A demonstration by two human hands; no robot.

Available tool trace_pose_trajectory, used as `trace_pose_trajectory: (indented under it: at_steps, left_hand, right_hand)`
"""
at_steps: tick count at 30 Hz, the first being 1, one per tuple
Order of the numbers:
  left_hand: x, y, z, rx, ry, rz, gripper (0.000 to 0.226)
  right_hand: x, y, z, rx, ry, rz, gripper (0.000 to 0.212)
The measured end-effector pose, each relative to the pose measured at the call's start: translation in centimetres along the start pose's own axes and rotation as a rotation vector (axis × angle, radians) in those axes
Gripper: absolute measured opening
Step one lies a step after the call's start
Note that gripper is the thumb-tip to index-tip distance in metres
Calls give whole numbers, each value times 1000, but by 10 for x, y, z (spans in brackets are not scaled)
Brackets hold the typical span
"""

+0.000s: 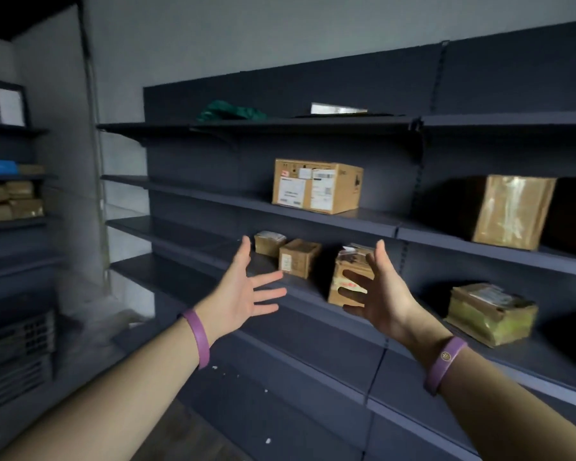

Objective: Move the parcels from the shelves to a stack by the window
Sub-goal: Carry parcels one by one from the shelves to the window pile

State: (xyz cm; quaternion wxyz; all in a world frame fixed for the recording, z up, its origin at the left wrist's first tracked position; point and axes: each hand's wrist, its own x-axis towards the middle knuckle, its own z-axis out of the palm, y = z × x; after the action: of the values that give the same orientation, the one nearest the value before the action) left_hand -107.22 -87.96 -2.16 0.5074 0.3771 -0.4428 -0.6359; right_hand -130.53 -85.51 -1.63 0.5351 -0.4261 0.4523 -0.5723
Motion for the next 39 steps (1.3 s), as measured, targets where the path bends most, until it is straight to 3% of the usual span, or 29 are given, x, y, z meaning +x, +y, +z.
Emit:
trace_pose_trajectory:
  at_steps: [5,10,19,30,39]
  left_hand:
    - [25,10,-52,-83,62,-6,85]
    - [63,16,-82,-47,108,3,81]
    - [168,59,-84,31,136,120,80]
    - [311,91,-57,181,90,189,81]
    - [440,125,-51,258,81,283,77]
  right_hand:
    - [37,6,41,126,-47,30,84]
    - [82,4,61,75,-60,30,84]
    - [195,-26,50,26,-19,-156,74]
    - [310,-65,-2,24,125,-230,70]
    - [382,-81,-21,-80,338,-287,70]
